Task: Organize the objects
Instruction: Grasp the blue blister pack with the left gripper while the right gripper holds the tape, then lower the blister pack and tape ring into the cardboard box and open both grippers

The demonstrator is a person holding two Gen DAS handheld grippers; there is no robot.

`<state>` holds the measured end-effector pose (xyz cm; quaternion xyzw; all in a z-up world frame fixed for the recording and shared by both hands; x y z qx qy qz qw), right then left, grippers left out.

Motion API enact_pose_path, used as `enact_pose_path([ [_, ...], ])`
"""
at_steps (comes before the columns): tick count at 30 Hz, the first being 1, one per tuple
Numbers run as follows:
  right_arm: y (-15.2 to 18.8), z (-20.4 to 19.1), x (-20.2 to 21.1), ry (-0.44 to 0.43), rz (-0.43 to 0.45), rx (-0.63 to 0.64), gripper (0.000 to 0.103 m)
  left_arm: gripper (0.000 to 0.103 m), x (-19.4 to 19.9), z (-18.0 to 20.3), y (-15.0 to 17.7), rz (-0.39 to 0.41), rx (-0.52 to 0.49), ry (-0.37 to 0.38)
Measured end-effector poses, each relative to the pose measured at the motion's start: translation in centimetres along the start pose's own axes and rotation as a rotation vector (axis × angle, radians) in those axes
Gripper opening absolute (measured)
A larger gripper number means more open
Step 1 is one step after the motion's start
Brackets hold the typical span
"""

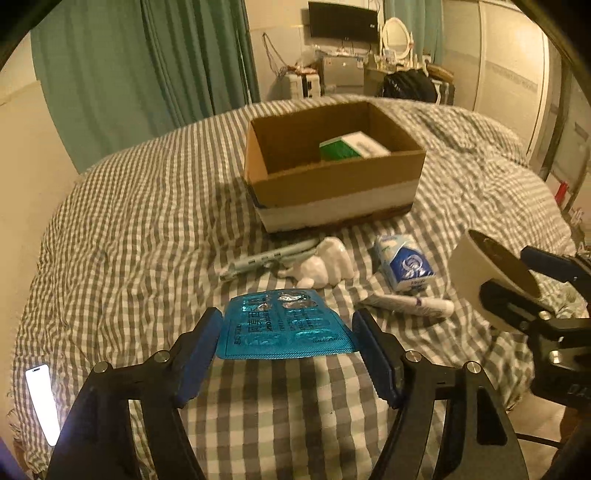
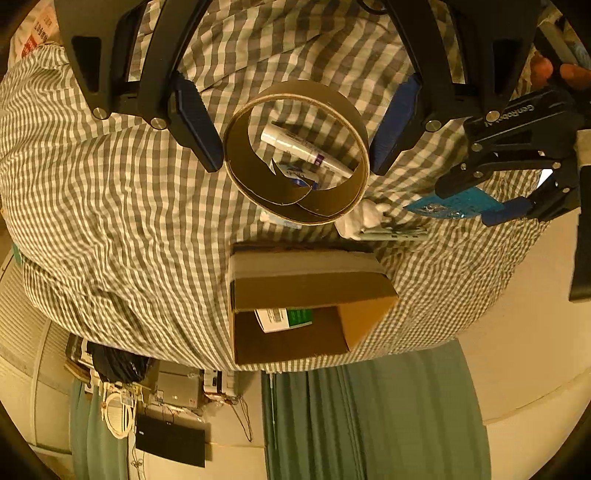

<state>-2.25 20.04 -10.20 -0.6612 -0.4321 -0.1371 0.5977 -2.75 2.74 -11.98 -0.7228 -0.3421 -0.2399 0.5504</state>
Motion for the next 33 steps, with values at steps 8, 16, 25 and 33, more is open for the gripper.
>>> enact_pose_path([
  [8, -4.2, -0.4, 1.9, 0.014, 0.075, 0.052, 0.081, 0.074, 2.3, -0.8, -4.1, 0.104, -0.002, 0.003],
  [16, -11.9, 0.1, 2.5, 0.002, 0.178, 0.100, 0.081, 0.074, 2.1, -0.8, -10.3, 0.177, 0.010, -0.012],
  [25, -19.7, 3.6, -2.1, -0.010, 0.200, 0.084, 0.081, 0.074, -2.0, 0.1, -17.0, 0.216, 0.014, -0.017],
  [33, -23.1, 7.8, -9.6, -0.028, 0.151, 0.011, 0.081, 0.074, -8.7, 1.4, -18.9, 0.162, -0.029, -0.012],
])
Point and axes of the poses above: each gripper's, at about its wrist camera, not at the fingertips, and x roughly against the way its jaws point, z to its right, y to its underside, the point moved 3 cm from there along -x, roughly the way its jaws point, and after that the axes turned 14 degrees about -y, right-handed, at the moved point
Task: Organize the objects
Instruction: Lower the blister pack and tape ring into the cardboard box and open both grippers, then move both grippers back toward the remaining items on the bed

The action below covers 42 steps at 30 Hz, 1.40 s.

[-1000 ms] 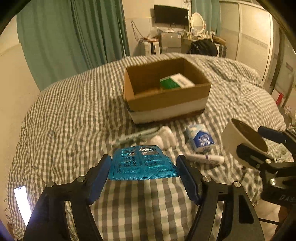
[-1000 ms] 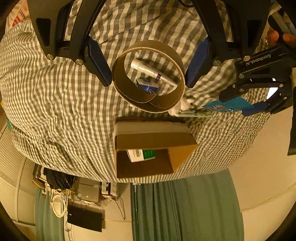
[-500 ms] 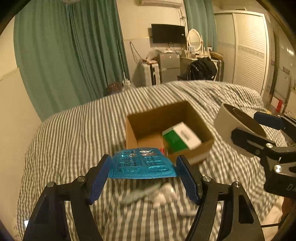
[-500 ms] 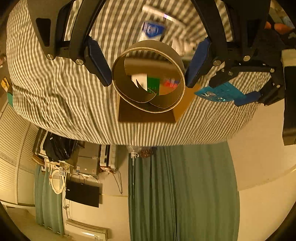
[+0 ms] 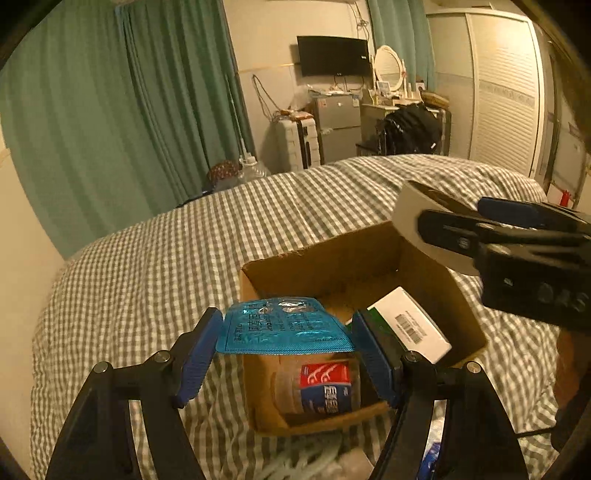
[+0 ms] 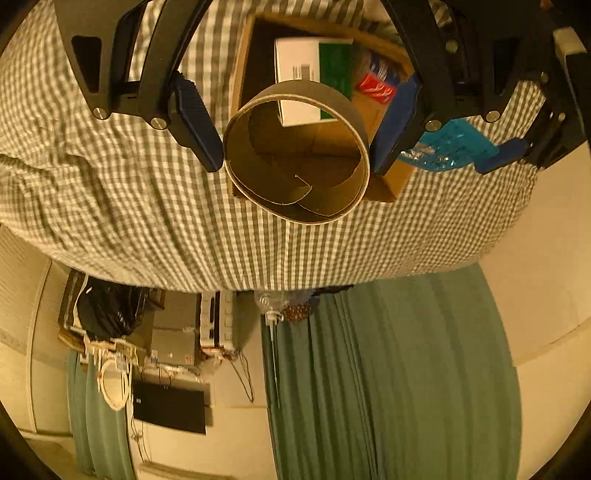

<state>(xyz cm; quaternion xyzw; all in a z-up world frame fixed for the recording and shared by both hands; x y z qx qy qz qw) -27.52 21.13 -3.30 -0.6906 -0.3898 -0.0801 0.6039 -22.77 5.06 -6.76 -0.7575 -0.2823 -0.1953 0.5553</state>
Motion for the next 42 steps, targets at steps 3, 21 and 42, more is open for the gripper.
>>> enact_pose_path([
  [3, 0.3, 1.0, -2.6, -0.007, -0.030, -0.014, 0.081, 0.074, -1.9, 0.9, 0.3, -0.020, 0.000, 0.011],
  [21, -1.7, 0.3, 3.7, 0.025, 0.100, -0.012, 0.093, 0.092, 1.6, -0.7, -0.5, 0.001, 0.030, -0.007],
  [42, 3.3, -9.1, 23.0, 0.142, 0.219, 0.108, 0.103, 0.103, 17.1, -7.5, 2.5, 0.152, 0.162, -0.013],
])
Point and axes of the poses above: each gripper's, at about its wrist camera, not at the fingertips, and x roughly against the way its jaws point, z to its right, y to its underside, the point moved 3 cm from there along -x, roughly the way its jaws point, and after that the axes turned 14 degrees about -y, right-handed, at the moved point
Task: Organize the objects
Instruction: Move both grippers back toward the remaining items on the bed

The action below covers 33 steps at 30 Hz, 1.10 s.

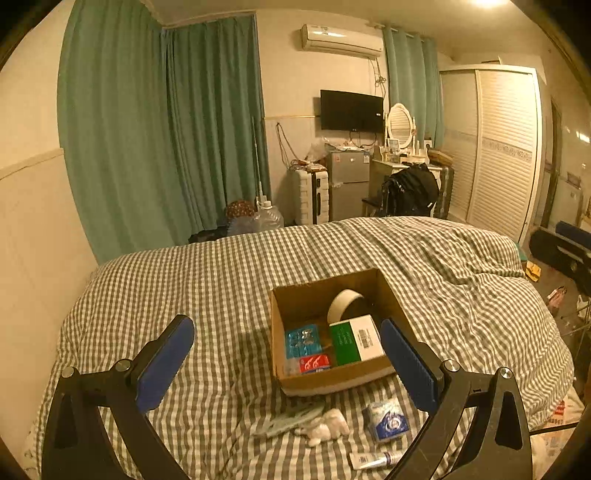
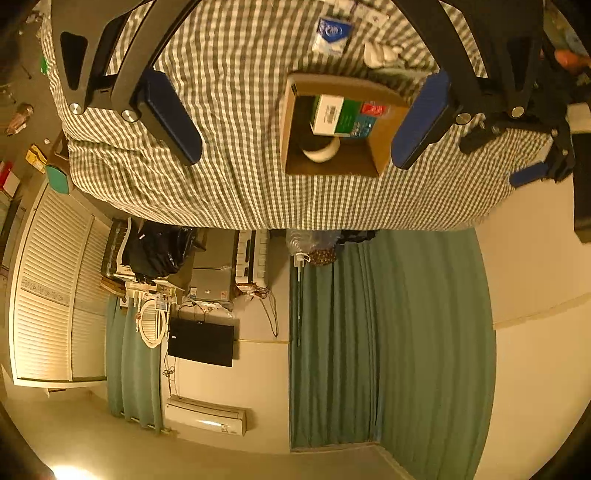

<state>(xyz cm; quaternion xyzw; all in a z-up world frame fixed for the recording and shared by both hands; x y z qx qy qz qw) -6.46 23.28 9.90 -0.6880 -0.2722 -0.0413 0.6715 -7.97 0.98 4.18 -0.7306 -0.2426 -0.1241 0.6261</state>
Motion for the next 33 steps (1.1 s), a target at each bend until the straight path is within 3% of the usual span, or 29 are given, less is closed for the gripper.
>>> enact_pose_path([
  [5, 4.3, -0.5, 0.7, 0.017, -0.021, -0.009, 0.103, 0.103, 0.5, -0.3, 2.6, -0.023, 0.016, -0.008],
  [9, 8.6, 0.9, -1.0, 0.000, -0.044, -0.054, 0.103, 0.103, -0.3, 0.0, 5.6, -0.048, 0.001, -0.030],
  [16, 14.7, 1.7, -6.3, -0.040, -0.187, -0.112, 0.103, 0.103, -3.8, 0.9, 10.7, -0.161, -0.019, -0.048],
  [26, 18.6, 1.6, -11.0, -0.066, -0.322, -0.151, 0.102, 0.103, -8.1, 2.5, 14.7, -0.271, -0.070, -0.045],
  [30, 20.3, 2.0, -13.1, -0.086, -0.385, -0.179, 0.093, 0.103, -10.0, 4.0, 16.4, -0.328, -0.106, -0.033],
  [33, 21.3, 2.1, -14.6, -0.098, -0.421, -0.191, 0.092, 0.103, -11.1, 4.8, 17.3, -0.370, -0.127, -0.023],
])
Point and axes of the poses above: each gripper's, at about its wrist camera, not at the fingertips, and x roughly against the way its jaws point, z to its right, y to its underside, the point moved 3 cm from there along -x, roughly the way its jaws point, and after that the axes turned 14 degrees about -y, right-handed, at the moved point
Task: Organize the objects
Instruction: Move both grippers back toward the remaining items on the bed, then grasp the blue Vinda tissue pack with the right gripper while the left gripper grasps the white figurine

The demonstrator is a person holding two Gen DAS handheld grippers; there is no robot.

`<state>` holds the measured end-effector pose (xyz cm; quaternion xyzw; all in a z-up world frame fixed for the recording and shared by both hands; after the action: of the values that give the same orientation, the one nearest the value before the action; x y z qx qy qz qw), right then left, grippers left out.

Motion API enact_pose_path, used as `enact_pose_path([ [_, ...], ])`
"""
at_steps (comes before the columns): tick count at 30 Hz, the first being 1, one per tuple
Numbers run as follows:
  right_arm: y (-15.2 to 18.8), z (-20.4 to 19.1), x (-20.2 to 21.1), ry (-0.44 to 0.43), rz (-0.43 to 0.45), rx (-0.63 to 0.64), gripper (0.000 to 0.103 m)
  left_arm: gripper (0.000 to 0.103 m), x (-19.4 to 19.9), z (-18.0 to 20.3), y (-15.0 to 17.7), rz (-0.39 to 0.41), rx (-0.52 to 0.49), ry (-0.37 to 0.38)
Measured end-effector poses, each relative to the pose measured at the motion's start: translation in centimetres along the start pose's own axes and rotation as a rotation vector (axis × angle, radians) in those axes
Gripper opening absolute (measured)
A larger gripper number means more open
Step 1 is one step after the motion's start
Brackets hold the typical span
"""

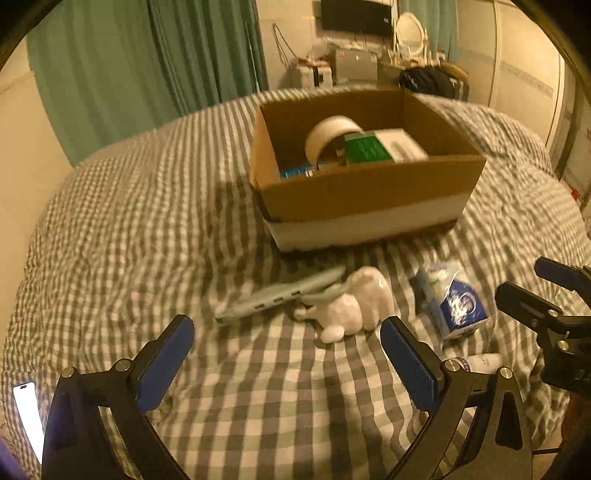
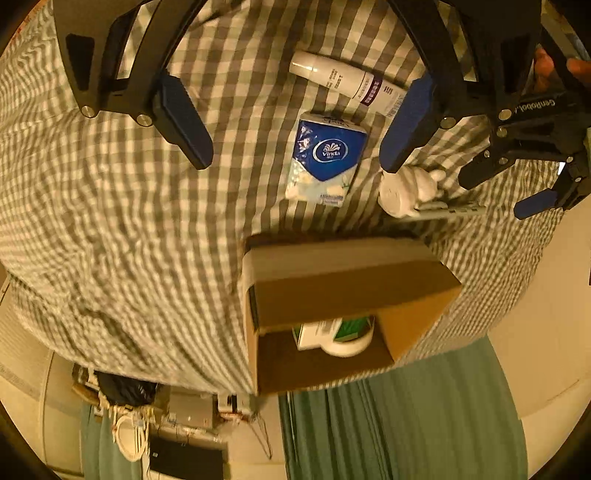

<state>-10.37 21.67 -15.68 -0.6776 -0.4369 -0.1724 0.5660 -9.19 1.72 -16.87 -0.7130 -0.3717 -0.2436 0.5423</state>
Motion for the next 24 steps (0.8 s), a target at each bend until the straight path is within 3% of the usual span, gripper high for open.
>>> enact_pose_path([
  [7, -0.2, 0.3, -5.1, -0.046, -0.104, -0.006, 0.079, 0.103, -2.1, -0.7, -0.2, -0.076, 0.038, 0.014],
  [10, 0.2, 0.1, -6.3, -0.074, -0.151, 0.009, 0.055, 0.103, -2.6, -0.7, -0.1, -0.101, 0.046, 0.017],
  [15, 0.2, 0.2, -5.0, -0.062, -0.129, 0.030, 0.053, 0.103, -2.4, 0.3, -0.7, -0.103, 0.025, 0.011],
  [24, -0.5, 2.8, -1.7, -0.022, -0.040, -0.016, 0.053, 0.103, -2.2, 4.8, -1.8, -0.110, -0.003, 0.076],
])
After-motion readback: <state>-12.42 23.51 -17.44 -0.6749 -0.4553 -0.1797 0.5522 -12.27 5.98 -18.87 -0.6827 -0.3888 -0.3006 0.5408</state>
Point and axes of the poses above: each gripper's, at about its wrist camera, not at the fingertips, and x roughly against the way its jaws point, z to its right, y to its underside, the point moved 3 cm from there along -x, roughly the way its jaws point, and after that the axes turned 14 degrees about -y, right-handed, at the moved point
